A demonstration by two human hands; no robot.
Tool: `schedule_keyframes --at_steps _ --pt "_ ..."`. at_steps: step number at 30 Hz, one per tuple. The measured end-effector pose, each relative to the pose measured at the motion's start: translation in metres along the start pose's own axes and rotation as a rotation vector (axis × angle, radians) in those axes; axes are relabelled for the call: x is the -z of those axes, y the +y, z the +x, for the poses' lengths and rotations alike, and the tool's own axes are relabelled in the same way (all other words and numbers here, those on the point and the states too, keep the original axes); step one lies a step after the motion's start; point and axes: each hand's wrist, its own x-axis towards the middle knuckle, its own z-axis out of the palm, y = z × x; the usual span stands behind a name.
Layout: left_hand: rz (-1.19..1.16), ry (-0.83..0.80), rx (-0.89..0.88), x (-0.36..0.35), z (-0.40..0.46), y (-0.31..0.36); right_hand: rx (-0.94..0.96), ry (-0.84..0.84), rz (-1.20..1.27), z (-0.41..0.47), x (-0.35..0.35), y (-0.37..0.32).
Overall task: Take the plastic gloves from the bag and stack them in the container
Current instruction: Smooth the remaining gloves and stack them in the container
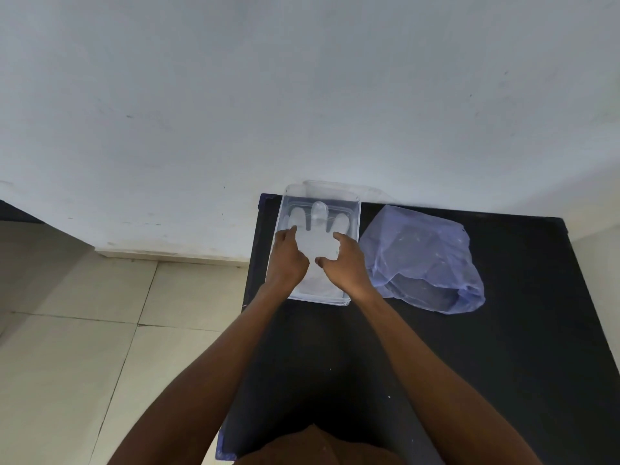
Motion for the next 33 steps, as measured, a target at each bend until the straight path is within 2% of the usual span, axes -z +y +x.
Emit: schedule_keyframes --at_steps 3,7,10,19,26,30,33 --pt "-0.06 -0.03 0.022 -0.002 0.002 -0.002 -0.007 0.001 0.024 -0.002 -0.007 0.003" --pt "0.002 -0.206 0.078 -0.004 0.006 -0.006 -0.084 -0.142 0.012 0.003 -0.016 0.001" --pt "0.038 -0.252 0.101 -0.005 0.01 -0.009 -0.182 -0.195 0.04 0.013 -0.023 0.003" --pt "0.004 -0.261 0.121 -0.004 0.02 -0.018 -0.302 -0.136 0.17 0.026 -0.034 0.01" --pt "-0.015 -0.19 0.107 -0.005 0.023 -0.015 -0.327 -0.121 0.262 0.036 -0.036 0.014" --pt "-0.029 -0.135 0.09 -0.006 0.02 -0.009 -0.304 -0.11 0.198 0.038 -0.032 0.015" --pt "-0.032 -0.162 0.112 -0.007 0.021 -0.008 -0.239 -0.121 0.103 0.047 -0.033 0.012"
